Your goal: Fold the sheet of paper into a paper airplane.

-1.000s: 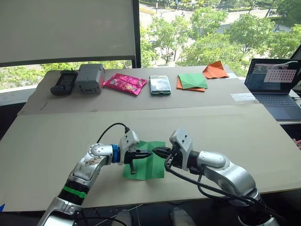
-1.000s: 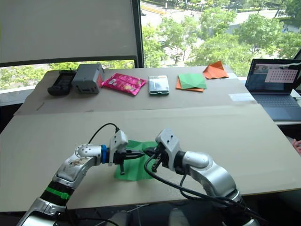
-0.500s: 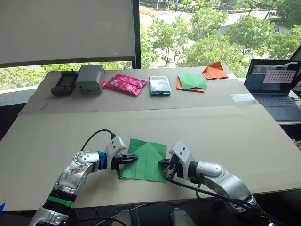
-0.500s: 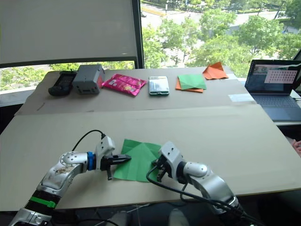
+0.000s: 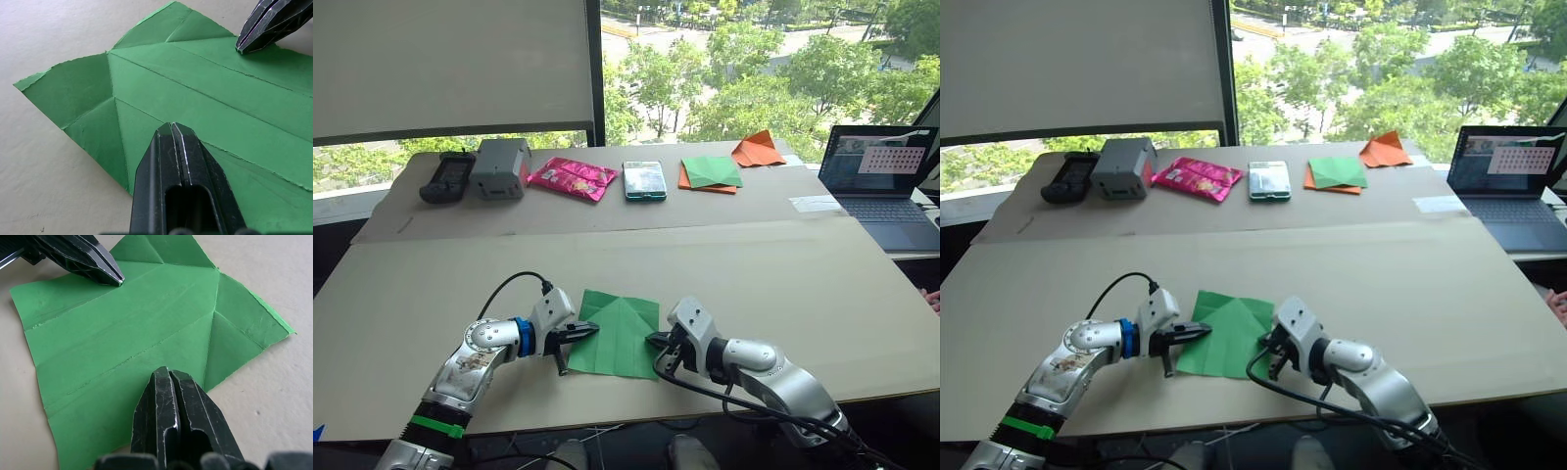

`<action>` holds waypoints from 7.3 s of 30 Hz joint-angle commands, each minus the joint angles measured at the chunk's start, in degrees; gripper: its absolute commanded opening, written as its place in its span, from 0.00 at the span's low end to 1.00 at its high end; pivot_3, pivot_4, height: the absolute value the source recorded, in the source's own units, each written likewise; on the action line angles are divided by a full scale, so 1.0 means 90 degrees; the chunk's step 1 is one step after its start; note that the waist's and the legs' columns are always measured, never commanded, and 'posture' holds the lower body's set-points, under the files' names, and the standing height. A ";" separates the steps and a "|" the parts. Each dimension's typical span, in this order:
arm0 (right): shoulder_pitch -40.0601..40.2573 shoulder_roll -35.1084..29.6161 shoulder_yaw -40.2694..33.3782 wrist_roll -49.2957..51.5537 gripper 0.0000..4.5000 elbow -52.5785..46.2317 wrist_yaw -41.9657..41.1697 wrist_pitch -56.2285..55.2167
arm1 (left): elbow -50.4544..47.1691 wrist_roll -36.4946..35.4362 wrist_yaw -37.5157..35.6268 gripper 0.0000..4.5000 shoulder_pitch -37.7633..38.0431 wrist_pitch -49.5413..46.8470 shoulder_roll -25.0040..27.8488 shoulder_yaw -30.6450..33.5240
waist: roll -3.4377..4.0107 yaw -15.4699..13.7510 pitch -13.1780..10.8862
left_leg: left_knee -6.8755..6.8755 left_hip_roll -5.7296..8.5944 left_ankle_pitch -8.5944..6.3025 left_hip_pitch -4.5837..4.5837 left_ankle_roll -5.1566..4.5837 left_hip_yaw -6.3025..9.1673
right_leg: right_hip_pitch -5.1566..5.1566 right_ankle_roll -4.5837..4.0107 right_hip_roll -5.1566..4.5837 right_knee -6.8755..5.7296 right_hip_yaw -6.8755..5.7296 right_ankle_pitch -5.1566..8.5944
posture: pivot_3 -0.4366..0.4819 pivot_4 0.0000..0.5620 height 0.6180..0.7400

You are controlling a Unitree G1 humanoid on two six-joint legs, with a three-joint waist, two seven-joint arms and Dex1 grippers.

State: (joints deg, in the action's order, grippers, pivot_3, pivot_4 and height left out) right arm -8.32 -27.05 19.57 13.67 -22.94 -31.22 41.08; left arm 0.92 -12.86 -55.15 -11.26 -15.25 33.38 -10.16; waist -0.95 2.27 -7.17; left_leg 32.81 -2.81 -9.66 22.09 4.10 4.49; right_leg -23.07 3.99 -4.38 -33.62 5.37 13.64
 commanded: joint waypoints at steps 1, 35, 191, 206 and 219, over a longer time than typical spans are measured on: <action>-0.0090 0.0280 -0.0537 0.0101 0.02 -0.0261 0.0304 -0.0046 | -0.0118 -0.0194 0.0084 0.00 0.0045 -0.0348 0.0039 0.0283 | -0.0002 0.0005 -0.0003 | 0.0000 0.0000 0.0000 0.0000 0.0000 0.0000 | 0.0000 0.0000 0.0000 -0.0001 0.0000 0.0000 | 0.48 0.27 0.93; -0.0301 0.2449 -0.1874 0.1101 0.74 0.0497 0.1697 0.1533 | -0.1807 -0.1510 -0.0034 0.00 0.0367 -0.1487 0.0523 0.1263 | -0.0021 0.0041 -0.0039 | -0.0006 -0.0003 0.0000 0.0011 0.0000 0.0001 | -0.0018 -0.0005 0.0002 -0.0017 0.0000 0.0002 | 0.48 0.27 0.93; -0.1706 0.1818 0.0540 -0.1802 0.00 0.2649 -0.0158 0.0426 | 0.2640 0.1410 -0.0723 0.00 -0.2113 0.0738 -0.0440 -0.0729 | 0.0010 0.0033 0.0073 | -0.0001 0.0000 0.0027 -0.0028 -0.0043 0.0010 | 0.0038 0.0003 0.0018 -0.0061 -0.0001 -0.0002 | 0.48 0.27 0.93; -0.1402 0.1588 0.0422 -0.1623 0.00 0.2416 -0.0075 0.0721 | 0.2633 0.1448 -0.0749 0.00 -0.2080 0.0806 -0.0384 -0.0769 | 0.0006 0.0022 0.0089 | -0.0001 0.0000 0.0006 -0.0030 -0.0010 0.0010 | 0.0039 0.0003 0.0016 -0.0059 -0.0002 -0.0001 | 0.48 0.27 0.93; -0.0880 0.1189 0.0315 -0.1462 0.00 0.1876 0.0016 0.0984 | 0.2608 0.1459 -0.0760 0.00 -0.2048 0.0824 -0.0394 -0.0810 | -0.0001 0.0005 0.0097 | -0.0001 0.0001 0.0004 -0.0030 -0.0006 0.0010 | 0.0039 0.0001 0.0011 -0.0054 -0.0005 0.0001 | 0.48 0.27 0.93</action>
State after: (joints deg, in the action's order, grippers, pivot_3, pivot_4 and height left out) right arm -18.99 -14.49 21.67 1.25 -9.51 -31.50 44.55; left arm 23.20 -2.02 -61.45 -31.10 -7.39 28.87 -15.87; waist -0.96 2.31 -6.29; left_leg 32.80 -2.81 -9.63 21.82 4.04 4.58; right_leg -22.72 4.00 -4.28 -34.10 5.32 13.65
